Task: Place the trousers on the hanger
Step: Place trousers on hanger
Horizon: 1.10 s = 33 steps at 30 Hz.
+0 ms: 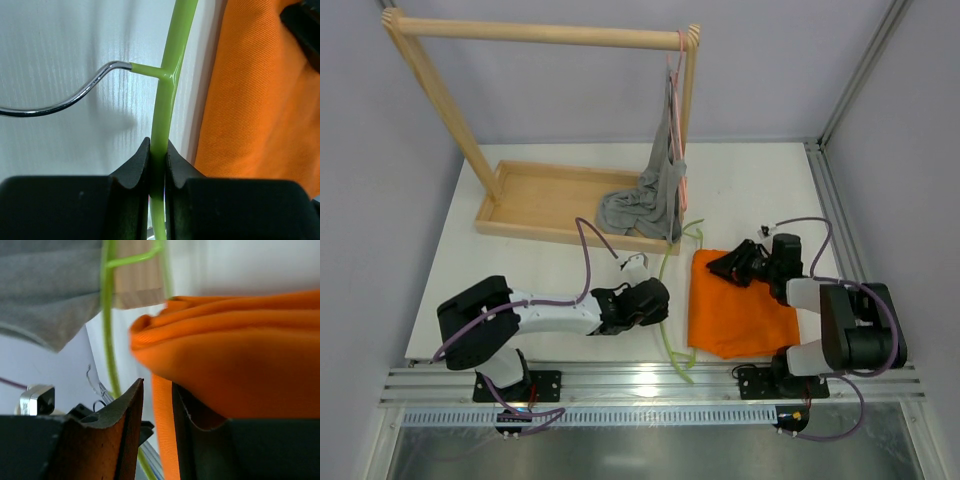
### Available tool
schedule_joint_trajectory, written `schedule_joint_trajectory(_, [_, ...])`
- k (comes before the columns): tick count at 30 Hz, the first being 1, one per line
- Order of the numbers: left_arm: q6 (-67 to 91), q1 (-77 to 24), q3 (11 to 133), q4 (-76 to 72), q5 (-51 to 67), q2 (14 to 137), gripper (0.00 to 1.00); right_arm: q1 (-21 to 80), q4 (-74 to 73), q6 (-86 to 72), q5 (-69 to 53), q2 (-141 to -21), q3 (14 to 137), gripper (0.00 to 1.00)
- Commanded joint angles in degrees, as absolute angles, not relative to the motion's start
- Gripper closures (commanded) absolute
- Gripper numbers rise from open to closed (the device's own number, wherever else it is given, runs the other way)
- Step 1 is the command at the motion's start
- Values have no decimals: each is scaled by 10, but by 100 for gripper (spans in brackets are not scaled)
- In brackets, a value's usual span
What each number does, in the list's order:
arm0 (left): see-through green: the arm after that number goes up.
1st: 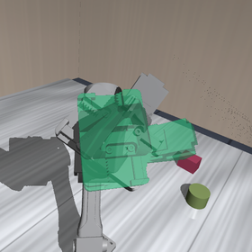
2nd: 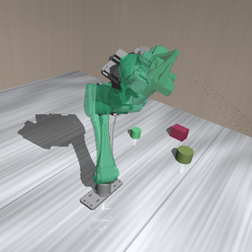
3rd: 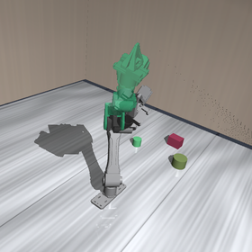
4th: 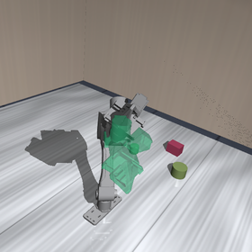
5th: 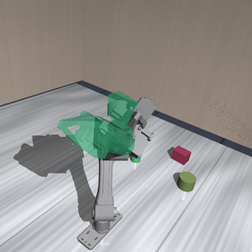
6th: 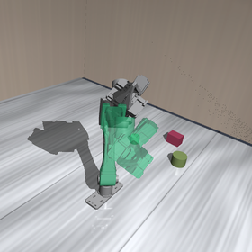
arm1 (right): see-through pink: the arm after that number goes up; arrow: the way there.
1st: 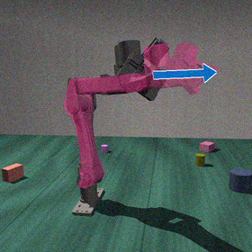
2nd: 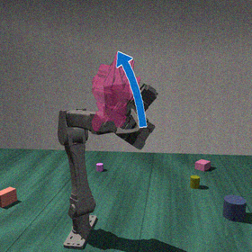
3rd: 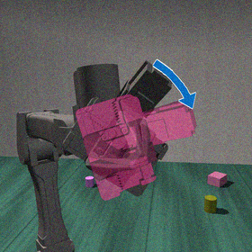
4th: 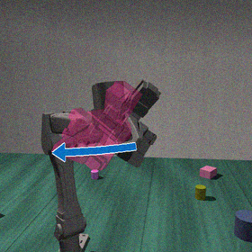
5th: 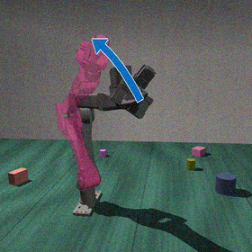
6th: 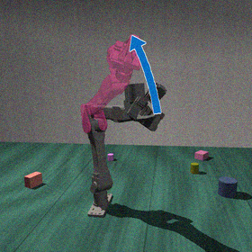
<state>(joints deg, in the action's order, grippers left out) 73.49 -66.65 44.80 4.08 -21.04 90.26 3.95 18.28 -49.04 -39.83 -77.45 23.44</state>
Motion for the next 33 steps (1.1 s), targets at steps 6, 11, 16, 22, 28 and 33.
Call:
schedule_joint_trajectory(6, [770,-668,437,12,-241,893,100,-49,415,-537,-392,-894,121,67])
schedule_joint_trajectory(11, [772,-671,435,8,-235,893,100,-72,382,-543,-409,-838,119,66])
schedule_joint_trajectory(16, [767,-671,425,-16,-227,882,100,-72,79,-429,-309,-662,228,61])
schedule_joint_trajectory(22, [732,-671,425,-61,-207,882,85,-81,-129,-376,-111,-604,249,61])
schedule_joint_trajectory(28, [681,-671,409,-135,-181,883,69,-82,-128,-404,-31,-631,214,61])
schedule_joint_trajectory(33, [651,-671,405,-194,-180,885,67,-83,-116,-415,-52,-662,213,61])
